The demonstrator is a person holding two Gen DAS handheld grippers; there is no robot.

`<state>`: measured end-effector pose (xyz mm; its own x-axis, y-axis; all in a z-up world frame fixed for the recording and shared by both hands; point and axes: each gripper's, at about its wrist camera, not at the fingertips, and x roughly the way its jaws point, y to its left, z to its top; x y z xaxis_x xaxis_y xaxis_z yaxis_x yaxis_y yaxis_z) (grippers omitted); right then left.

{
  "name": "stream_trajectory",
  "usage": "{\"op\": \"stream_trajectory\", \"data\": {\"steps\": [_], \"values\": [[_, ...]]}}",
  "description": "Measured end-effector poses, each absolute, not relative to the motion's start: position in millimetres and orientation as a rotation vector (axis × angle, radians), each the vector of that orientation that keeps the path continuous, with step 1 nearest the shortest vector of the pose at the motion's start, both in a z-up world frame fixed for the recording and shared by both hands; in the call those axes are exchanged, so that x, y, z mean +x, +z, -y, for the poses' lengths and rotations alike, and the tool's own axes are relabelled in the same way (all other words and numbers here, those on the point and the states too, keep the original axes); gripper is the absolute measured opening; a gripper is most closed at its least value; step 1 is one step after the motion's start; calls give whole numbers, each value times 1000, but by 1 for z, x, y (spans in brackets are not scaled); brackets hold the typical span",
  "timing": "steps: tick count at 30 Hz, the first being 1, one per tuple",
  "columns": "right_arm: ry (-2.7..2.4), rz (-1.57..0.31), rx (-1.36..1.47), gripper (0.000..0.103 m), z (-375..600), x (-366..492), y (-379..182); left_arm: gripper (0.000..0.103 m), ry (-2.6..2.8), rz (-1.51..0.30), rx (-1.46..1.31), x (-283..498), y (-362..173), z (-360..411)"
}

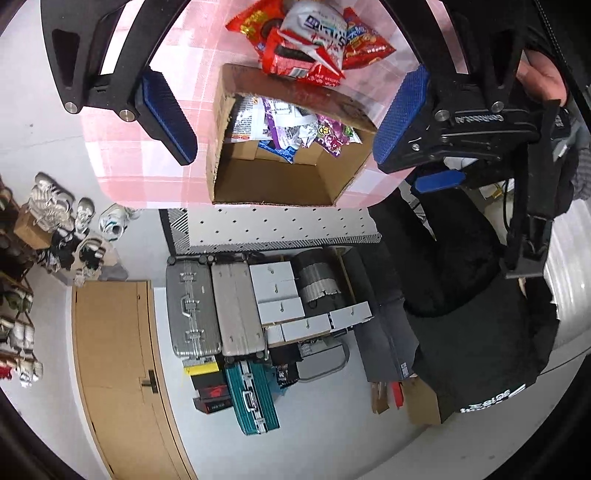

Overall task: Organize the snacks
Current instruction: 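Move both open tools back over the remaining snack pile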

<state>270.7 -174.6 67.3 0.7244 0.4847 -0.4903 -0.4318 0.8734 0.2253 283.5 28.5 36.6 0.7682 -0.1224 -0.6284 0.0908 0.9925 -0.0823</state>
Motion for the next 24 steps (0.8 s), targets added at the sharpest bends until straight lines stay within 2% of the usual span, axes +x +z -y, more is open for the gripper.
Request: {"op": "stream_trajectory", "data": {"steps": [5, 9, 15, 24], "values": [[495, -552, 89, 99, 180, 244, 70, 91, -119, -658, -38, 258, 52, -21], [490, -544, 84, 99, 186, 226, 73, 102, -108, -596, -61, 230, 67, -19], [478, -518, 96, 102, 198, 195, 76, 102, -121, -556, -42, 192, 80, -3], [458, -526, 114, 102, 214, 163, 71, 102, -129, -580, -37, 159, 63, 7]]}}
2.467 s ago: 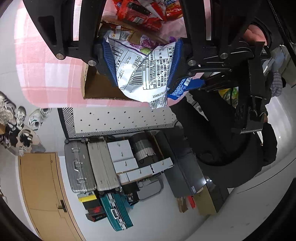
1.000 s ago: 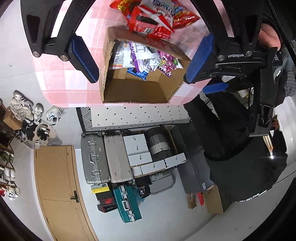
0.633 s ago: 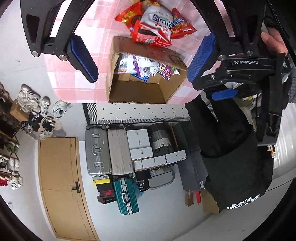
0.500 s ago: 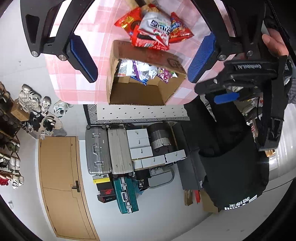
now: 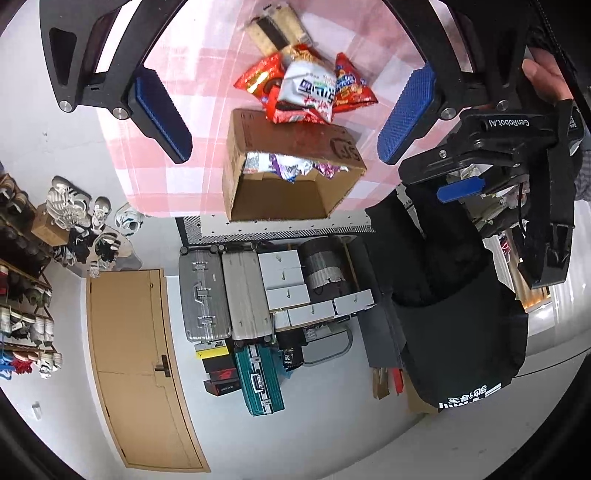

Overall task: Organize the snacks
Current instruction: 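Move both open tools back over the remaining snack pile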

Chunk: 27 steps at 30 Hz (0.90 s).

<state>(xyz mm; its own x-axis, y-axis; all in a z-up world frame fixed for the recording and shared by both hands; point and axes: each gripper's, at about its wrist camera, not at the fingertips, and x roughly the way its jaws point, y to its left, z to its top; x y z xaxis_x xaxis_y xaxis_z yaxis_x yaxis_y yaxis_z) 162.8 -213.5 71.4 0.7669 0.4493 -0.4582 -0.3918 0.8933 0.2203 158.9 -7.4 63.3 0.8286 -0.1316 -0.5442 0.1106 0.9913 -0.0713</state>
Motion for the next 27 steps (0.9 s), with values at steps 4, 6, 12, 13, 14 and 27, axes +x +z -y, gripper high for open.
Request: {"op": "stream_trajectory", "data": {"steps": [4, 6, 12, 13, 14, 27], "values": [[443, -550, 122, 102, 221, 155, 62, 102, -126, -606, -40, 152, 49, 5], [436, -566, 130, 102, 224, 152, 54, 102, -124, -623, -50, 150, 39, 2], [411, -609, 154, 102, 231, 144, 31, 102, -123, -677, -83, 148, 10, -5], [406, -614, 156, 102, 232, 142, 28, 102, -123, -685, -90, 148, 5, -7], [402, -621, 156, 102, 233, 142, 26, 102, -124, -693, -98, 148, 0, -8], [423, -754, 136, 102, 214, 144, -37, 102, -145, -809, -134, 146, -66, -10]]}}
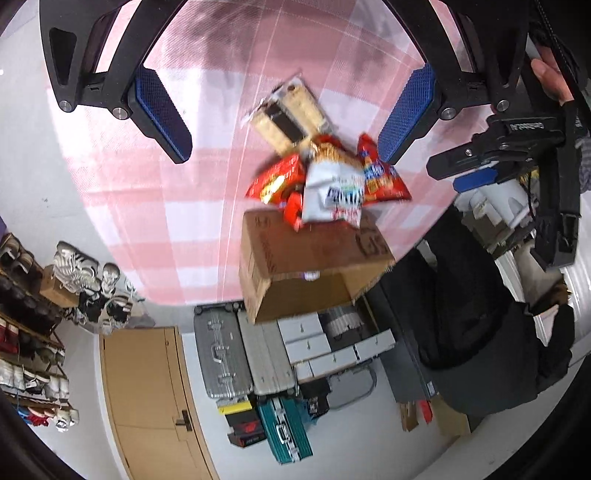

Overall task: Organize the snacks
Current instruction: 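Move both open tools back over the remaining snack pile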

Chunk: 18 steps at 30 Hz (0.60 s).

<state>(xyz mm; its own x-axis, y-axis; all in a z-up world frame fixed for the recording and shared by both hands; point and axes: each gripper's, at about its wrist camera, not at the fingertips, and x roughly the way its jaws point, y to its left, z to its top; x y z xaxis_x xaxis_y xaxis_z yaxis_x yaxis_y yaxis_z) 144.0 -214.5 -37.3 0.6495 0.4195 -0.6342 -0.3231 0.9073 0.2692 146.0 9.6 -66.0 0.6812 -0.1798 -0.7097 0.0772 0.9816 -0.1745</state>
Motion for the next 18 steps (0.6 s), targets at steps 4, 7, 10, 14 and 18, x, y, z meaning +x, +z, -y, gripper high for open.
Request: {"op": "stream_trajectory", "data": {"steps": [4, 7, 10, 14, 18], "values": [[436, -815, 96, 102, 203, 152, -60, 102, -149, -840, -142, 147, -80, -10], [440, -845, 87, 102, 199, 159, -72, 102, -148, -849, -158, 149, -88, -13], [442, -884, 61, 102, 193, 168, -83, 102, -149, -865, -171, 149, -95, -18], [440, -933, 8, 102, 183, 179, -101, 102, -147, -881, -179, 152, -104, -22], [447, -958, -31, 102, 175, 187, -111, 102, -145, -895, -188, 156, -111, -25]]}}
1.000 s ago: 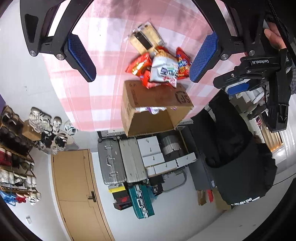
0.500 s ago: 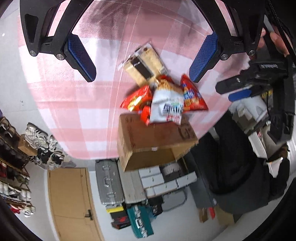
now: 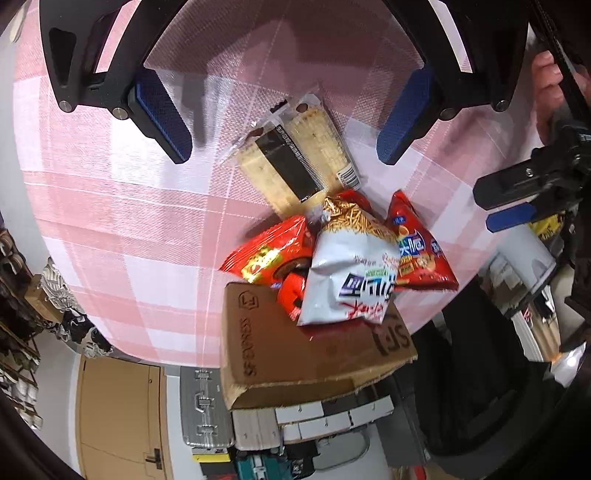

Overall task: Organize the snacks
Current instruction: 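Move both open tools back over the remaining snack pile, then close the right tool on the clear cracker pack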

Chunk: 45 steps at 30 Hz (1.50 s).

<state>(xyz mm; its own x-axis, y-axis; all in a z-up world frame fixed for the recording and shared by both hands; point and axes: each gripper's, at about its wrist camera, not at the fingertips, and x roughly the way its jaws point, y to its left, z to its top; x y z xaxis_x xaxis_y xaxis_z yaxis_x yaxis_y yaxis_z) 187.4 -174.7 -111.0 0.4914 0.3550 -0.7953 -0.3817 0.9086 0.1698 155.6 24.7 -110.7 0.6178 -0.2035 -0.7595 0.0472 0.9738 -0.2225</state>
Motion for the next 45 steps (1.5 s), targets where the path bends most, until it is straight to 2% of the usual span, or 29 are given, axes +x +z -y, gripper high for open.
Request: {"op": "stream_trajectory", "data": {"steps": [18, 21, 25, 28, 45], "values": [[458, -977, -189, 99, 144, 188, -124, 102, -127, -935, -232, 161, -129, -35], [454, -964, -215, 90, 141, 184, -122, 102, -123, -933, -235, 159, -129, -35], [477, -940, -231, 69, 141, 176, -119, 102, -120, -937, -244, 157, -130, -36], [493, -938, -189, 63, 142, 170, -117, 102, -119, -939, -243, 156, -130, -36], [532, -949, 50, 62, 178, 158, -110, 102, -111, -973, -249, 158, -140, -36]]}}
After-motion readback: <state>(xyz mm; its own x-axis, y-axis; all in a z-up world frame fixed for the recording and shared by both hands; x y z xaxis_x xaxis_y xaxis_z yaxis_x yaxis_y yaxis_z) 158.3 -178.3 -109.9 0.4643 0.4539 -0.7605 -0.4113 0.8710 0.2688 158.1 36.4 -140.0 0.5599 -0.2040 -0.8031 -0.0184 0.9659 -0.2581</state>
